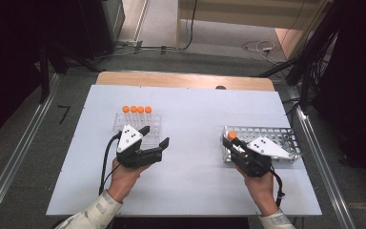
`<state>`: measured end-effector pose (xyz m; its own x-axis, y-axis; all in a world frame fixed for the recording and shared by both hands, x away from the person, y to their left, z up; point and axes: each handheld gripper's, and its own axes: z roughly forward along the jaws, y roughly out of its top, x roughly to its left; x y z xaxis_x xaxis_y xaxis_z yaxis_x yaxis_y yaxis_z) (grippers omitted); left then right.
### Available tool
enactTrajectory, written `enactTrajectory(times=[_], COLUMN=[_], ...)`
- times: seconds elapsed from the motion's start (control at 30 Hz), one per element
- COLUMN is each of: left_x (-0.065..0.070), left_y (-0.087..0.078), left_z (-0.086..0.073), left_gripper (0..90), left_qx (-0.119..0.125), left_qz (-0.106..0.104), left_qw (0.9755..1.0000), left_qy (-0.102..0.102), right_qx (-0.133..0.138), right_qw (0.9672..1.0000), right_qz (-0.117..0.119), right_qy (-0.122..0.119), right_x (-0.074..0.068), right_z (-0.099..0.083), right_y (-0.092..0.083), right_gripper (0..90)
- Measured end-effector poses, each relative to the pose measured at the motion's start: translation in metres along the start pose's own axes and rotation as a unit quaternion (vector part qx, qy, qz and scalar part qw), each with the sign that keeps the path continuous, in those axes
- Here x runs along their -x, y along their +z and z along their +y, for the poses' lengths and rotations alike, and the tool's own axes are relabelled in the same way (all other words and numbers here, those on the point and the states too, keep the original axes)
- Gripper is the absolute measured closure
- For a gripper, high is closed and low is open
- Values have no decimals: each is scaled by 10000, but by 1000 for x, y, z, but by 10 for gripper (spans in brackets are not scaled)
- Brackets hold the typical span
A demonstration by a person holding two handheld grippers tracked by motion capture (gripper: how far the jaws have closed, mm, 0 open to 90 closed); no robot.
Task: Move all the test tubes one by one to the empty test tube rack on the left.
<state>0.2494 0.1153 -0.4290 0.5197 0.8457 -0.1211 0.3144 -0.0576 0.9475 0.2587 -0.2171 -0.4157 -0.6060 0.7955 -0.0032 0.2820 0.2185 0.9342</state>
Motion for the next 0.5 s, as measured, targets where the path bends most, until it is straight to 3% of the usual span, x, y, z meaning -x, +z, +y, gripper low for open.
enactTrajectory(times=[0.27,0.5], left_x=[19,43], left_y=[2,9], left_z=[4,7], left_gripper=[253,344], left_qx=[37,45], left_qz=[-433,-905], left_qw=[9990,9953], left_qy=[132,343], right_qx=[-312,-458], right_qw=[9983,9957], right_qz=[432,710], right_qy=[-229,-392], right_x=[-31,-54], right_z=[-7,-10], right_y=[24,41], right_gripper=[717,717])
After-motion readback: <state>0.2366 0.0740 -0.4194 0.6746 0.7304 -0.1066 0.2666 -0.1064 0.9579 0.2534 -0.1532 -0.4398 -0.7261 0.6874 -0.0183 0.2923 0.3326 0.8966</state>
